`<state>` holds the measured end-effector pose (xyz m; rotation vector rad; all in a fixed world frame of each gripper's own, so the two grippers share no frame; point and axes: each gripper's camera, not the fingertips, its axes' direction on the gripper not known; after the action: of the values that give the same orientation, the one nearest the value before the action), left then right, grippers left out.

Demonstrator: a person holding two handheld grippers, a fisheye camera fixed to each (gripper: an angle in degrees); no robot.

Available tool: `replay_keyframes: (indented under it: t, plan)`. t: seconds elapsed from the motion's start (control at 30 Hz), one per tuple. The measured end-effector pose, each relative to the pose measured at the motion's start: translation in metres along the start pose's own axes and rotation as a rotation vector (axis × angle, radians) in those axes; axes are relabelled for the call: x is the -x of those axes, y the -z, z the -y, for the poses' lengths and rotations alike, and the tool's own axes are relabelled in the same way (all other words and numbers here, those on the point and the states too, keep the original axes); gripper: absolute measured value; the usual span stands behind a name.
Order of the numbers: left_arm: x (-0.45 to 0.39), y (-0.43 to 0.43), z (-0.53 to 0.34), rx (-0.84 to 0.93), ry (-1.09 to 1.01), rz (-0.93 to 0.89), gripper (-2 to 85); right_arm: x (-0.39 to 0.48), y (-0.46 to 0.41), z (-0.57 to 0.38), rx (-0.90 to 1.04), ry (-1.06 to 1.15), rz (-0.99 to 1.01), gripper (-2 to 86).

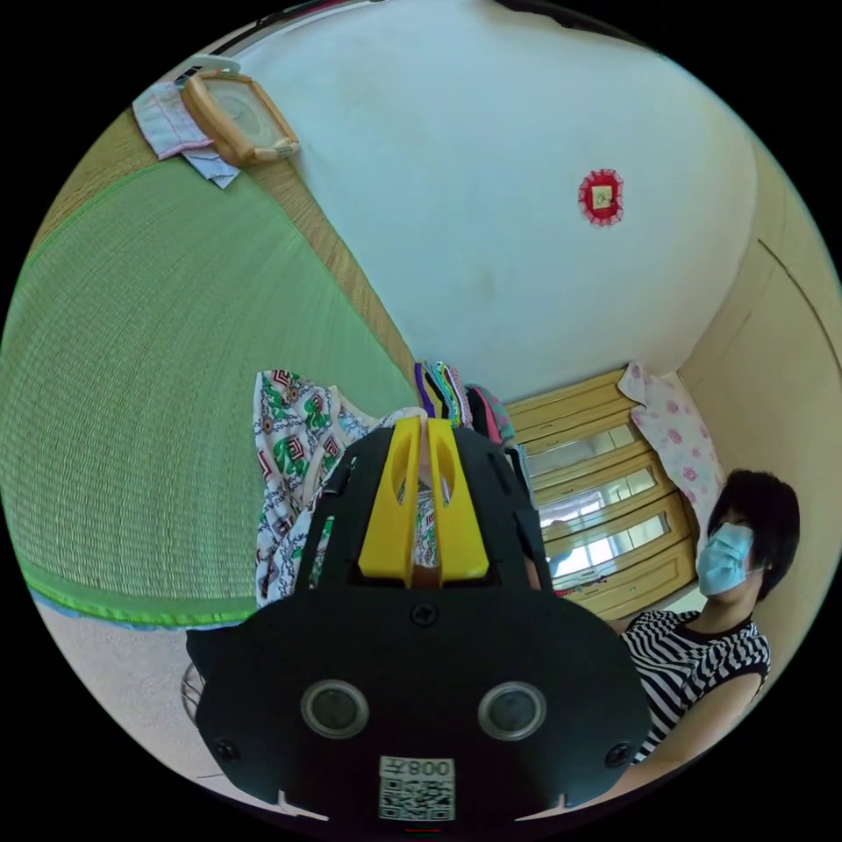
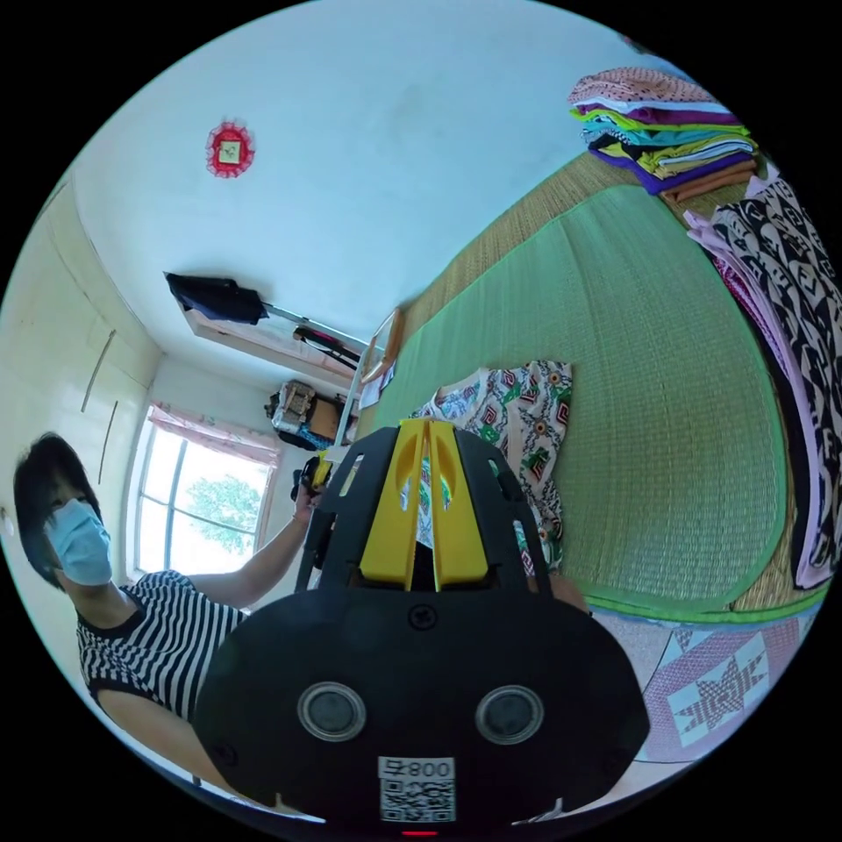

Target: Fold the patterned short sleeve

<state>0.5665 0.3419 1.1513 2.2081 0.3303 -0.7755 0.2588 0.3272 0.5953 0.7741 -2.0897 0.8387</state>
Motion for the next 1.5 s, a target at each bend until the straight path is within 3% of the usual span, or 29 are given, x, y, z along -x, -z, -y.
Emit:
replay_keyframes:
  t: [0.7,1.5]
  plan:
    - [0.177,-0.080,0.247,0.021,0.176,0.187,1.2,-0.167,-0.165,0.102,0.137,-0.185,-0.114,0.3]
    - [0.342,-0.111,0.366,-0.018,0.252,0.206,3.5,-0.229,-0.258,0.139,0.162,-0.274,-0.046,0.6]
